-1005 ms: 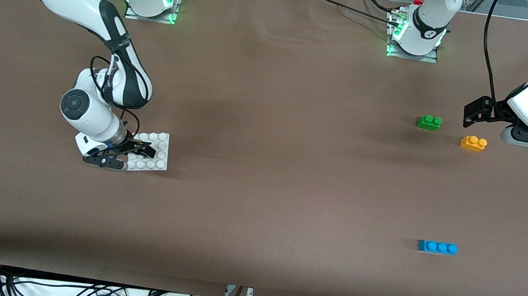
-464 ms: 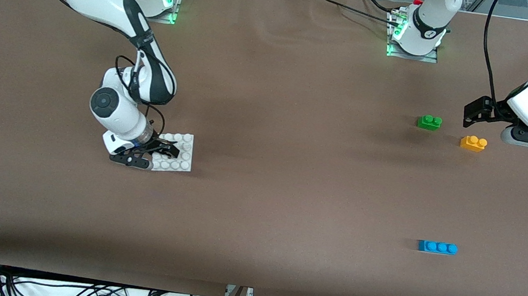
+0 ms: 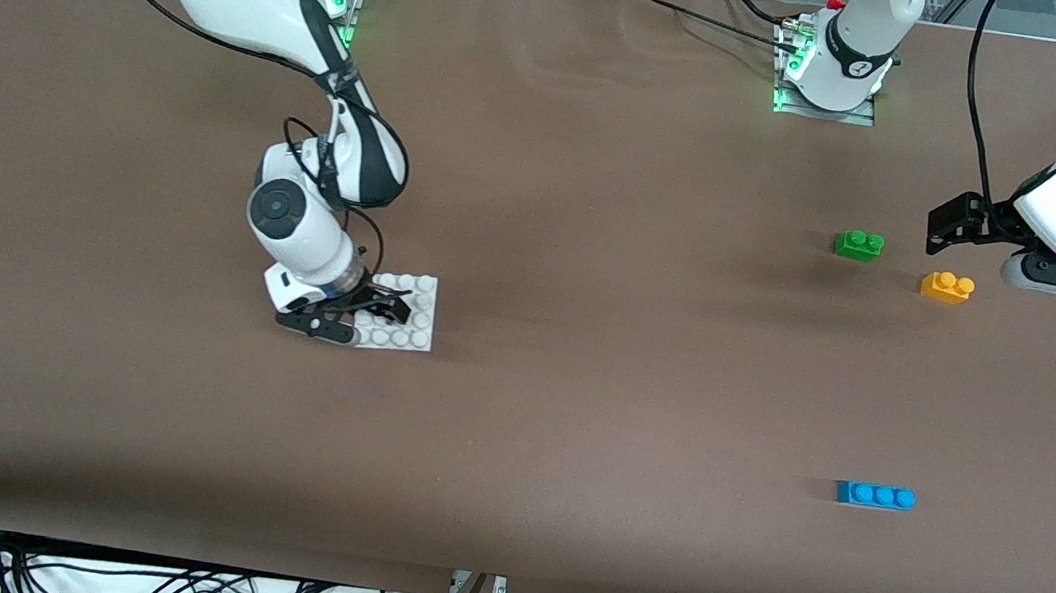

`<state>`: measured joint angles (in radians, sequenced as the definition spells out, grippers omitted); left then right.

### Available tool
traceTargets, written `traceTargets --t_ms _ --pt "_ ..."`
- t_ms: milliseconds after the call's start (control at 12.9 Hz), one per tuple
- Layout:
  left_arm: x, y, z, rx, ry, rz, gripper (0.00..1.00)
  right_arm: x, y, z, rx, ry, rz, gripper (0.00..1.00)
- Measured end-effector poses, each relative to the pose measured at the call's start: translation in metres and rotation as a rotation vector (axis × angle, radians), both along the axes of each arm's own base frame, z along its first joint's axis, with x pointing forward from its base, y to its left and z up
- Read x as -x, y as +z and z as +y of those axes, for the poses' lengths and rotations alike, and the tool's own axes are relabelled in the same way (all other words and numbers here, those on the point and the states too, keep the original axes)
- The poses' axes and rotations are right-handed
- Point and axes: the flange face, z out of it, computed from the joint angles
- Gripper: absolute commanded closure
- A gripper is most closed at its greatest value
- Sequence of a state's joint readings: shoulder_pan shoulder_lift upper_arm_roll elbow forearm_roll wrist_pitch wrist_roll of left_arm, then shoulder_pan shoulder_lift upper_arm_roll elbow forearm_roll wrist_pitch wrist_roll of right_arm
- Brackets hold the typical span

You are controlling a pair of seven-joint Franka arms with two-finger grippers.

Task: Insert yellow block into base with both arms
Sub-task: 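Slide the white base plate with the right gripper toward the table middle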

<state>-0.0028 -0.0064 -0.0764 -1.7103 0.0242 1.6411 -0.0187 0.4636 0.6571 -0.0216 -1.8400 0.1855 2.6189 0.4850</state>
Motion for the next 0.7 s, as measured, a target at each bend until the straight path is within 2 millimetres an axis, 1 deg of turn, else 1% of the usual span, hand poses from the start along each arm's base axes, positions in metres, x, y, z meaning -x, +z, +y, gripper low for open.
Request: traceTargets --t_ms 309,696 --pt "0.000 0.000 0.000 0.000 0.000 0.002 0.00 0.009 -0.001 0.053 -0.021 -0.045 -0.006 0.23" --pt "0.000 0.000 0.000 0.000 0.000 0.003 0.00 0.031 0.000 0.136 -0.060 -0.079 -0.017 0.23"
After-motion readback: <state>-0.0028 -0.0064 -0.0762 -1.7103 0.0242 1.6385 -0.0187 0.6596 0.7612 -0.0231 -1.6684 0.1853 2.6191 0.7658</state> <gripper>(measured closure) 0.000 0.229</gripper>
